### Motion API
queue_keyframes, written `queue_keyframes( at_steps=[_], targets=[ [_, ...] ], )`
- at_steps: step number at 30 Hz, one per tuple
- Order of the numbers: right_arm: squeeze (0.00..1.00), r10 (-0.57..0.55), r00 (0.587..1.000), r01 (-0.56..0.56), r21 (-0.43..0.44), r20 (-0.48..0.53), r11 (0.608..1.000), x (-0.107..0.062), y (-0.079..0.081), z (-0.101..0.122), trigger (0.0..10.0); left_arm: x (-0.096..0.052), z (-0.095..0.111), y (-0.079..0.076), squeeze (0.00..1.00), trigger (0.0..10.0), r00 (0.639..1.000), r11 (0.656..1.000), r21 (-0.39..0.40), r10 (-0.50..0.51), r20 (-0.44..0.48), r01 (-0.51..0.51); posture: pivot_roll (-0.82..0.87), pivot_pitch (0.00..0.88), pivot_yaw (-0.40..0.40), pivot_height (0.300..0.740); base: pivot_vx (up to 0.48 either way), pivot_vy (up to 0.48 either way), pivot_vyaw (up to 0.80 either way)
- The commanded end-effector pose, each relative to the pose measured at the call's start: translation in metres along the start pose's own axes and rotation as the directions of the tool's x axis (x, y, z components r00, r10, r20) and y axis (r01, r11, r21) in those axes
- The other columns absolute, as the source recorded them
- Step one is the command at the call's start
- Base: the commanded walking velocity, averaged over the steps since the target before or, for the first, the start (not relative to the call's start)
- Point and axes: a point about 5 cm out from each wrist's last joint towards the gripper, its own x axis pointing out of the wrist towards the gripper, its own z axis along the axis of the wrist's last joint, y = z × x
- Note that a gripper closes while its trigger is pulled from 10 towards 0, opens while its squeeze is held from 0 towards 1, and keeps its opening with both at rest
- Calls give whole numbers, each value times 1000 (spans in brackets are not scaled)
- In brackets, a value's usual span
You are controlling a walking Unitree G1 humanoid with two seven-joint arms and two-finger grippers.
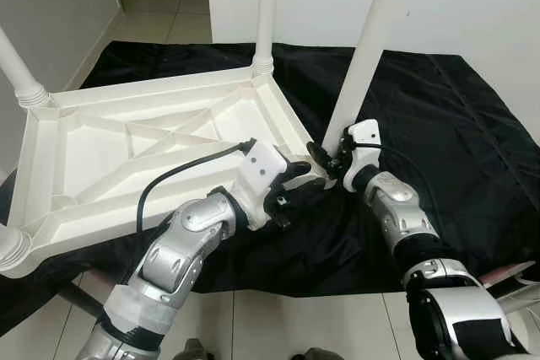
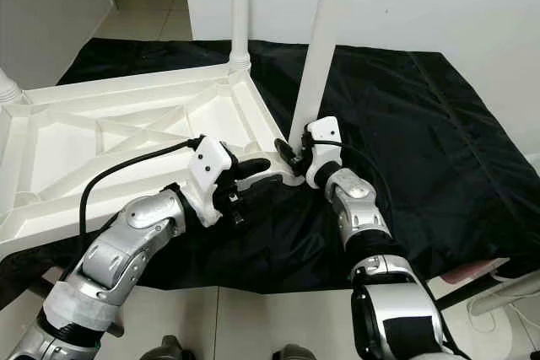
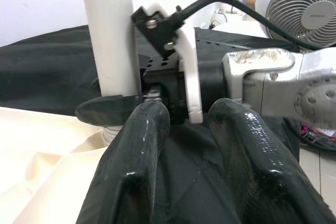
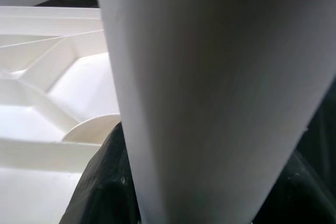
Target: Building children table
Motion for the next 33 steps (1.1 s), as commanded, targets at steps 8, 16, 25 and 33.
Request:
queue_keyframes(
  at_steps=[8,16,25,33],
  targets=[
    [0,-258,964,260,20,-71,966,-7,6,-12,10000,0,-1,3,0,10000,1000,1000,9,14,-9,-14,-16,0,-21,740,0,0,0],
    [0,-463,885,466,89,-58,880,-14,38,-9,10000,0,-2,-1,0,10000,1000,1000,-1,9,-9,-9,-18,0,-25,740,0,0,0],
    [549,-431,902,430,88,-14,898,-19,40,1,10000,0,-2,0,0,10000,1000,1000,1,5,-10,-5,-18,0,-26,740,0,0,0],
    [1000,-329,944,324,105,36,940,-24,26,2,10000,-1,-2,-1,0,10000,1000,1000,2,3,-9,-3,-16,0,-30,740,0,0,0]
  ],
)
